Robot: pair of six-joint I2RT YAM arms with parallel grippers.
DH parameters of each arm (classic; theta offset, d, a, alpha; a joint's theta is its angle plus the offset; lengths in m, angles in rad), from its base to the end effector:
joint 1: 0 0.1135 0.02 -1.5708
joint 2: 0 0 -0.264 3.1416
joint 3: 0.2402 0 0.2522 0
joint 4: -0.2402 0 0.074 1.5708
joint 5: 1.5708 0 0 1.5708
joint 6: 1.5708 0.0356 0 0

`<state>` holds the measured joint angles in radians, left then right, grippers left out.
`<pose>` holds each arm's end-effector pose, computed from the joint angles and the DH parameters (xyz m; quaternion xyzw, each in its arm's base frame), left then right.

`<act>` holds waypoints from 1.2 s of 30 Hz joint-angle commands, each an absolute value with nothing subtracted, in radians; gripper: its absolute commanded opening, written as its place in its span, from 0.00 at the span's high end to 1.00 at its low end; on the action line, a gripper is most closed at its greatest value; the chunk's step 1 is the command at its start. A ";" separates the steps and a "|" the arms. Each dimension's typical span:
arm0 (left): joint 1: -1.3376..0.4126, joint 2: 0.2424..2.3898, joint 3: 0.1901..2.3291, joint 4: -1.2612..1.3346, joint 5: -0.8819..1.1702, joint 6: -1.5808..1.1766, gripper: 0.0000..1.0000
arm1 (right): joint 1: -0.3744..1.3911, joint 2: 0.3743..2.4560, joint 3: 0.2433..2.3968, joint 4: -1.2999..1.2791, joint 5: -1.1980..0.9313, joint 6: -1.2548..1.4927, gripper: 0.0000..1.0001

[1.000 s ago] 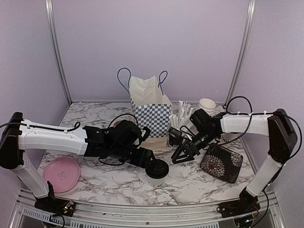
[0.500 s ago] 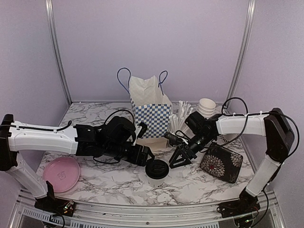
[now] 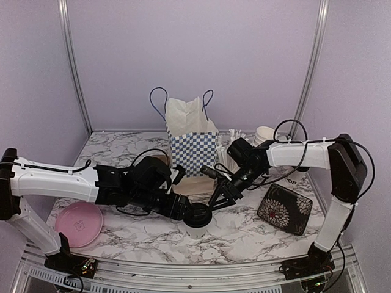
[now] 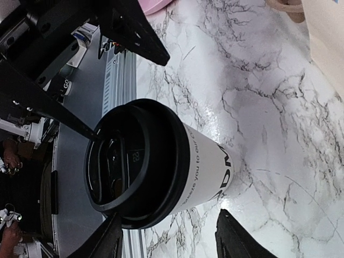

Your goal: Pack the takeout coffee

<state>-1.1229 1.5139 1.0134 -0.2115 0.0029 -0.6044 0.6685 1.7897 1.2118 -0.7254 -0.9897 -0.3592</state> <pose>0.1435 -0.2990 0.2406 0.2337 0.8787 -0.3174 0.2695 0.2484 0.2341 0.1974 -0.4839 0.7284 0.4831 0.0435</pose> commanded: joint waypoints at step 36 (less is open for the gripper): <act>-1.135 1.593 0.963 -0.217 0.046 -0.662 0.39 | 0.762 1.787 1.198 -0.742 -1.029 -0.304 0.20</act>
